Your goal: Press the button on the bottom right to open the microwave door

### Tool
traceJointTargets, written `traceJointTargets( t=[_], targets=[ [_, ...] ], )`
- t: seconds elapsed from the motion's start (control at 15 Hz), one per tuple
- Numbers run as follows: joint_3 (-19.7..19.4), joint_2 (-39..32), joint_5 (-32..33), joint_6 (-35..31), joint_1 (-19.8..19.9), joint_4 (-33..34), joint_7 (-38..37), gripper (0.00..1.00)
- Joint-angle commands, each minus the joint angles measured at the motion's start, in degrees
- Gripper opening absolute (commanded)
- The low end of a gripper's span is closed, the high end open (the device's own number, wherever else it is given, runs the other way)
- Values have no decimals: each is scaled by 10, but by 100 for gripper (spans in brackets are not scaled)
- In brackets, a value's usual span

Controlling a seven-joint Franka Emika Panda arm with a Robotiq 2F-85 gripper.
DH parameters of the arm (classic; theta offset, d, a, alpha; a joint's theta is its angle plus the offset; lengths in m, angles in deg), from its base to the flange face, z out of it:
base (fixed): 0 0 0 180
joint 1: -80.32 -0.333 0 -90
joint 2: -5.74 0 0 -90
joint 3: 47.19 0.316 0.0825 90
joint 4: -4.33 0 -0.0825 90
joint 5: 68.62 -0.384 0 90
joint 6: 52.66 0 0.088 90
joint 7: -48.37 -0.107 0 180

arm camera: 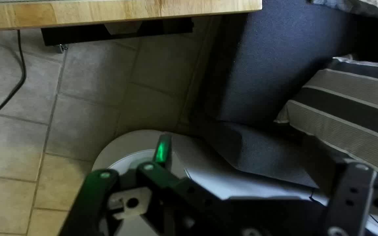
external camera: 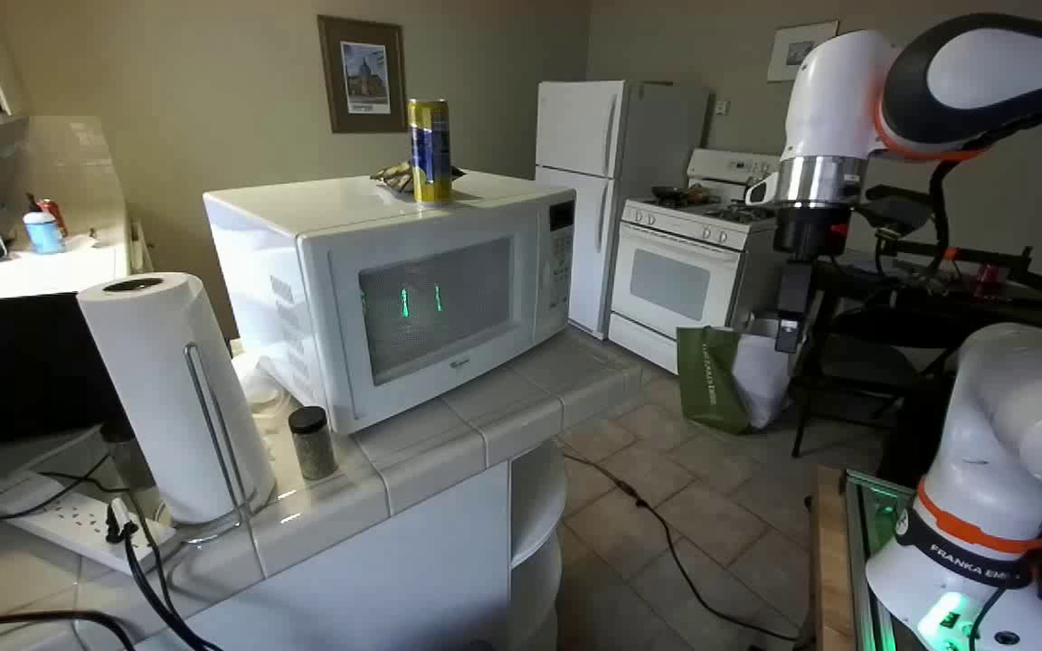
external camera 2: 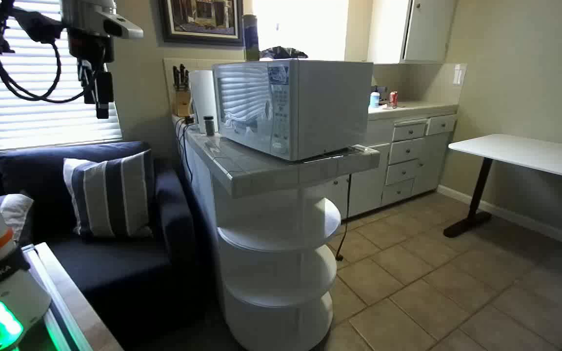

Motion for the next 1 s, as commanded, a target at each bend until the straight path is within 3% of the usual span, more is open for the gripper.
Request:
traceJointTargets(
  t=[0.0,0.67,0.93],
  targets=[
    [8,-1,-6,3,12,1,8,100],
    [8,-11,-3,-14,17,6,7,100],
    [-55,-114,-60,-83,24,47,35,100]
  ],
)
